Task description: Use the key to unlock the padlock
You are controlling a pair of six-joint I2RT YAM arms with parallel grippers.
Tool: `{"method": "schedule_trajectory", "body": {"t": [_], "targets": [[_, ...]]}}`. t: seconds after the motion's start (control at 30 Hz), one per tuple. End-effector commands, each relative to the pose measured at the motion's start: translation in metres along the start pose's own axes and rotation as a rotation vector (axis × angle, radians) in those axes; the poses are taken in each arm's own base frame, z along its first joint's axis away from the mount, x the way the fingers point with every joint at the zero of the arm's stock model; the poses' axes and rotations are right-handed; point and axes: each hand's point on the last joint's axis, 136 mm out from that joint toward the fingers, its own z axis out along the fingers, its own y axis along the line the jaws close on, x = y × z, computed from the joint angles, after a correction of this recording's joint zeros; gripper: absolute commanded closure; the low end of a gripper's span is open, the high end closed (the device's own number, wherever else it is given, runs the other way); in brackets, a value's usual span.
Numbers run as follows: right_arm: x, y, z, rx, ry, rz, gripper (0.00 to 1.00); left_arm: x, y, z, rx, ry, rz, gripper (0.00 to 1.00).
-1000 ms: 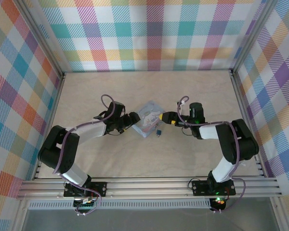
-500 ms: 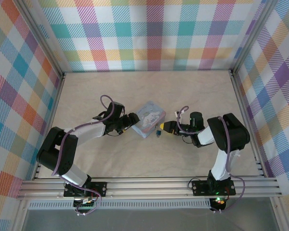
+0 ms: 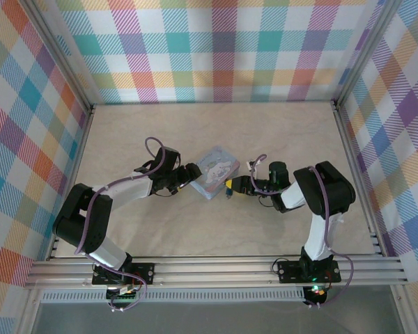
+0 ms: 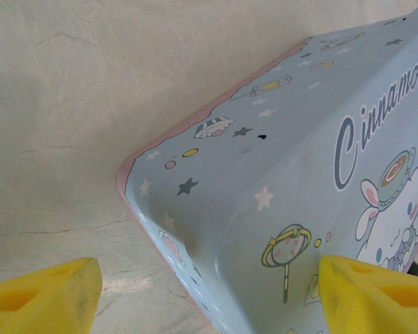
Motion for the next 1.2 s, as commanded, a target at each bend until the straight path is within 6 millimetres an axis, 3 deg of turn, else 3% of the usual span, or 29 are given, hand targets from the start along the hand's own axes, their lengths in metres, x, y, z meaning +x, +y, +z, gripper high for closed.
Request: {"method": "schedule_trajectory", "body": {"t": [0.0, 0.33, 0.5, 0.77, 1.17], "targets": [[0.004, 0.0, 0.003, 0.011, 0.037, -0.028, 0.32, 0.016, 0.029, -0.001, -0.131, 0.046, -0.015, 0.21], [-0.001, 0.007, 0.014, -0.025, 0.075, -0.071, 0.3, 0.014, 0.024, -0.002, -0.131, 0.045, -0.01, 0.2], [0.007, 0.013, 0.022, -0.058, 0.115, -0.067, 0.3, 0.014, 0.022, -0.002, -0.131, 0.042, -0.005, 0.21], [0.018, 0.017, 0.016, -0.071, 0.132, -0.062, 0.31, 0.015, 0.021, 0.0, -0.133, 0.044, 0.001, 0.21], [0.02, 0.023, 0.012, -0.082, 0.125, -0.072, 0.48, 0.017, 0.02, 0.0, -0.138, 0.044, 0.005, 0.2]]}}
